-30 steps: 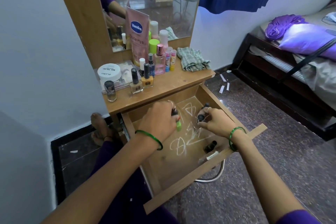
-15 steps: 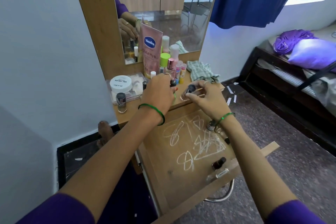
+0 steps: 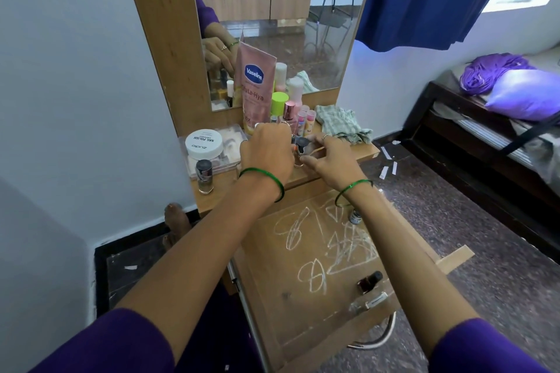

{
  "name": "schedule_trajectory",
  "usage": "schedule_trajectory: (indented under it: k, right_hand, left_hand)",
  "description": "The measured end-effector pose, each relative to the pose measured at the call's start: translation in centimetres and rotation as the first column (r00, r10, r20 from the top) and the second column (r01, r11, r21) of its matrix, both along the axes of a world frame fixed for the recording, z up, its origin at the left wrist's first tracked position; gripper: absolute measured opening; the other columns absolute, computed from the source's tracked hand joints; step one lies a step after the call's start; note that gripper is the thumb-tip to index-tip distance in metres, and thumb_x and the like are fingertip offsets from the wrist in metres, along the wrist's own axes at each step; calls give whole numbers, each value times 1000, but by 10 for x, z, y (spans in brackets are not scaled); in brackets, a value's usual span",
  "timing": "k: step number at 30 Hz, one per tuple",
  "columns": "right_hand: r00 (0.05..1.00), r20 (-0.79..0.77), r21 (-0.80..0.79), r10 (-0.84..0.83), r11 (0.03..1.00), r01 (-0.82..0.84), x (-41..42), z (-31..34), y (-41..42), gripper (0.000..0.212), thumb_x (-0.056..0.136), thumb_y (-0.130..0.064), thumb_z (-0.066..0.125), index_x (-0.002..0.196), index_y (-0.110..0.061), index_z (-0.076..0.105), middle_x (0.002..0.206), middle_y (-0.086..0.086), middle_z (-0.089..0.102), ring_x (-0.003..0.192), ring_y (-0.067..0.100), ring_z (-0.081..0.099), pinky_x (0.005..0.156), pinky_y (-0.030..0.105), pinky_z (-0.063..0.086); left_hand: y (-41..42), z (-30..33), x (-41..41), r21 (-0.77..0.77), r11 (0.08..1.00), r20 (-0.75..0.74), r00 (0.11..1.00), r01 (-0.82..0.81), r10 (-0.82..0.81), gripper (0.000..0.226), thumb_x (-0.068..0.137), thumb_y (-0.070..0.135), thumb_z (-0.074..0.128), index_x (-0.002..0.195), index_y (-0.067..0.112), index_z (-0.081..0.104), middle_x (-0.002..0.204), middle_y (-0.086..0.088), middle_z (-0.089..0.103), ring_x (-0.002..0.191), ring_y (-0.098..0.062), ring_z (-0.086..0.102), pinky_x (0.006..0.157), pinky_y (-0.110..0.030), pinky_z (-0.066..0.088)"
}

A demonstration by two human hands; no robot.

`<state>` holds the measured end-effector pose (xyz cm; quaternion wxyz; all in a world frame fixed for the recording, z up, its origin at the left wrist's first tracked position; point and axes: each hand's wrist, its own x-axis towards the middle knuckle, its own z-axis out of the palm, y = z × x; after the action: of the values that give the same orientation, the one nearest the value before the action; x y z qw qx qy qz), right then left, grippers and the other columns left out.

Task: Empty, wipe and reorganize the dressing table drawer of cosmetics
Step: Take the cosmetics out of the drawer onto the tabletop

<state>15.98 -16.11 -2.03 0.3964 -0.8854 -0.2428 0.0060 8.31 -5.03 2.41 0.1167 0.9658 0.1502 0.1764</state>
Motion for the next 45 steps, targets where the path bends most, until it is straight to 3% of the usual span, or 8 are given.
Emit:
schedule_trajectory:
  k: [4,9,15,20,24,29,38,45]
  right_hand:
    - [999,-37,9,5,1000,-5,-4,-4,-3,38,81,0,64,118,-6,56,86,3,60,75,13,56,65,4,39]
    - [997,-73,115,16,993,-8,-13,-3,-27,31,82,2,63,109,-13,59,86,3,59,74,12,57,76,15,48]
    - [967,7,-44,-255,966,255,-24,-15,-109,21,80,-1,61,94,-15,67,77,-1,64,71,11,59,69,7,45]
    - [952,-100,-390,-288,892,229,-29,-28,-141,21,82,-4,59,101,-10,67,91,7,70,74,14,62,79,21,50]
    - [964,-124,-614,-235,781,111,-34,-49,-127,14,84,-4,54,94,-2,64,97,17,67,89,31,66,79,32,53]
    - [973,-49,-772,-228,627,108,-45,-56,-117,10,88,-1,44,92,-5,53,103,18,60,95,34,61,67,33,42]
    - [966,-38,-812,-255,571,118,-53,-64,-119,22,89,0,45,110,-3,51,115,16,58,105,34,59,78,36,46]
    - [975,-79,-835,-210,549,51,-54,-68,-118,44,89,-3,49,130,-4,34,125,15,53,113,34,55,85,40,45]
  left_hand:
    - [1,-1,-1,4,1000,-11,1000,7,-7,9,92,15,57,99,11,59,104,-9,61,103,-29,54,67,-36,38]
    - [2,2,-5,-46,997,23,998,63,-62,11,90,9,58,100,7,58,111,-11,56,102,-32,54,74,-42,45]
    - [-6,1,-16,-92,978,204,964,189,-168,17,87,8,62,102,2,58,115,-11,50,99,-31,56,82,-41,50]
    - [-37,-33,-30,-264,917,-68,942,299,-327,19,87,17,63,106,18,58,113,-3,54,105,-23,55,88,-31,44]
    - [-74,-70,-40,-304,830,-448,698,468,-558,50,84,25,69,130,16,51,128,-4,51,123,-21,45,101,-30,38]
    - [-105,-97,-51,-414,709,-479,526,571,-703,52,82,12,69,129,11,49,128,-10,51,119,-26,49,97,-38,42]
    - [-125,-94,-52,-432,703,-438,550,565,-711,17,86,-4,48,97,3,58,93,-17,57,90,-33,54,67,-32,38]
    - [-128,-104,-54,-407,722,-400,601,560,-692,16,87,1,49,98,4,61,95,-20,62,90,-36,58,69,-34,39]
